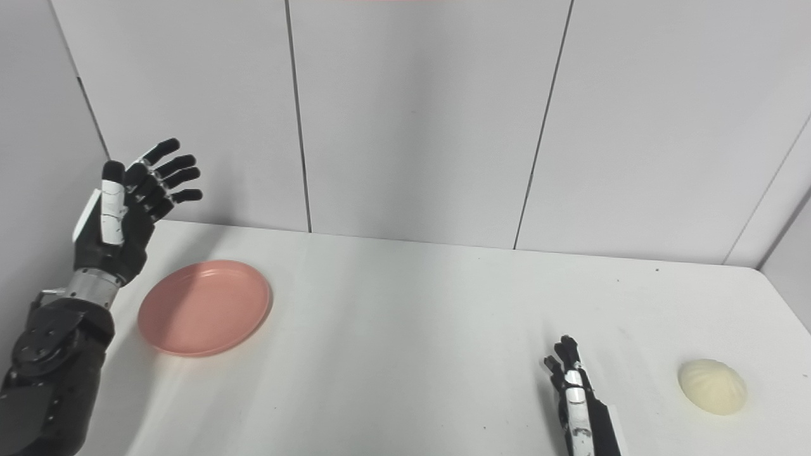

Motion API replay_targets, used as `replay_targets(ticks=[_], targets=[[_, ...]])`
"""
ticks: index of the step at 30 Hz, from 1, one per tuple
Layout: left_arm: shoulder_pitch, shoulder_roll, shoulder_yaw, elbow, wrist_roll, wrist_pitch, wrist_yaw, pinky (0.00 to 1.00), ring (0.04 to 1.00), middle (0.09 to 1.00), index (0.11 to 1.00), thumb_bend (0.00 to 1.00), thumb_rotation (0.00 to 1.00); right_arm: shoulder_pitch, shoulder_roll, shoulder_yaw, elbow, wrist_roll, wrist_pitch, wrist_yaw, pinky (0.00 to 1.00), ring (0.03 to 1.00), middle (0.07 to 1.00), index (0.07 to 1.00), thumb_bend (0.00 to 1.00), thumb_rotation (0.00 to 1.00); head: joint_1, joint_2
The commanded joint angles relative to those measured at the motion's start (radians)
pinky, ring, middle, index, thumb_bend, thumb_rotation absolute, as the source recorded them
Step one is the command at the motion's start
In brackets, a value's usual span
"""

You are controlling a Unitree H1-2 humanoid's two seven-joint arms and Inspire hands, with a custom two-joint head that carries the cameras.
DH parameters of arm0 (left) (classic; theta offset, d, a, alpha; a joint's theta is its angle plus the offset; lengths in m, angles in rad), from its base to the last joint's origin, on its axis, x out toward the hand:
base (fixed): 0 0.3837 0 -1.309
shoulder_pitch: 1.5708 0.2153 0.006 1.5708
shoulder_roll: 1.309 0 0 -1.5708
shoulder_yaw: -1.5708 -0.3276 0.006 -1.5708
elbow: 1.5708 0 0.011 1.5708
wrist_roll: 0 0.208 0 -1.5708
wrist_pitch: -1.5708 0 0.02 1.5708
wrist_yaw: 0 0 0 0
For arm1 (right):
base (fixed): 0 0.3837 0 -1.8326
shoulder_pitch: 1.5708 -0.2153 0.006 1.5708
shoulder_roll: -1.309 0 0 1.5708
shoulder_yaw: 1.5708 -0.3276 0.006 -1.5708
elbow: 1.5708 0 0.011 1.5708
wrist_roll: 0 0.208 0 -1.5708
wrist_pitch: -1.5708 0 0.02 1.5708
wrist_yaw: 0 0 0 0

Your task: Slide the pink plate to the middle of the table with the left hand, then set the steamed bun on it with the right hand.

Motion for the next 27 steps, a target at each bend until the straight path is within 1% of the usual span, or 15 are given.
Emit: replay_targets(ticks=[1,2,5,8,11,13,15,17,20,22,25,27], targets=[[-0.056,0.043,0.021,0.021,-0.006,-0.058,-0.005,0.65,0.793,0.783,0.81,1.0,0.95,0.023,0.008,0.001,0.024,0.012,-0.05,0.007,1.0,0.942,0.97,0.976,0.72,1.0,-0.003,0.005],[-0.054,0.052,0.026,0.045,0.003,-0.067,-0.002,0.67,0.805,0.798,0.829,1.0,0.97,0.024,0.007,0.001,0.021,0.012,-0.046,0.007,1.0,0.941,0.968,0.975,0.72,1.0,-0.006,0.007],[-0.052,0.071,0.04,0.112,0.015,-0.093,0.003,0.7,0.823,0.811,0.852,1.0,0.99,0.028,0.006,-0.001,0.018,0.015,-0.049,0.005,1.0,0.94,0.966,0.974,0.72,1.0,-0.009,0.013],[-0.055,0.081,0.051,0.179,0.017,-0.114,0.009,0.7,0.829,0.811,0.864,1.0,0.99,0.033,0.006,-0.007,0.015,0.022,-0.053,0.003,1.0,0.937,0.964,0.975,0.73,1.0,-0.006,0.02],[-0.062,0.092,0.056,0.241,0.021,-0.134,0.015,0.69,0.824,0.813,0.854,1.0,0.98,0.039,0.007,-0.01,0.008,0.025,-0.052,0.004,1.0,0.945,0.969,0.989,0.73,1.0,-0.009,0.027],[-0.073,0.103,0.057,0.314,0.021,-0.157,0.011,0.69,0.817,0.814,0.857,1.0,0.98,0.043,0.005,-0.009,0.007,0.028,-0.064,0.009,1.0,0.946,0.97,0.993,0.73,1.0,-0.014,0.032],[-0.081,0.109,0.057,0.364,0.021,-0.177,0.006,0.7,0.814,0.822,0.865,1.0,0.98,0.046,0.004,-0.009,0.005,0.03,-0.07,0.011,1.0,0.945,0.969,0.993,0.73,1.0,-0.019,0.036],[-0.092,0.114,0.057,0.435,0.027,-0.208,0.008,0.7,0.813,0.827,0.878,1.0,0.97,0.048,0.004,-0.01,0.009,0.028,-0.08,0.008,1.0,0.938,0.962,0.987,0.73,1.0,-0.019,0.037],[-0.107,0.117,0.054,0.516,0.038,-0.25,0.017,0.7,0.802,0.801,0.878,1.0,0.97,0.049,0.003,-0.011,0.012,0.027,-0.087,0.007,1.0,0.938,0.962,0.996,0.73,1.0,-0.018,0.039],[-0.115,0.113,0.054,0.555,0.043,-0.266,0.027,0.68,0.789,0.788,0.882,1.0,0.96,0.049,0.001,-0.012,0.012,0.032,-0.086,0.009,1.0,0.941,0.963,0.999,0.74,1.0,-0.017,0.041],[-0.134,0.108,0.051,0.633,0.051,-0.286,0.041,0.69,0.778,0.774,0.875,1.0,0.92,0.046,0.0,-0.012,0.015,0.034,-0.085,0.01,1.0,0.945,0.967,1.0,0.71,1.0,-0.029,0.04],[-0.147,0.106,0.047,0.683,0.054,-0.3,0.041,0.69,0.778,0.769,0.872,1.0,0.91,0.044,0.001,-0.011,0.02,0.033,-0.09,0.009,1.0,0.944,0.966,1.0,0.72,1.0,-0.033,0.041]])
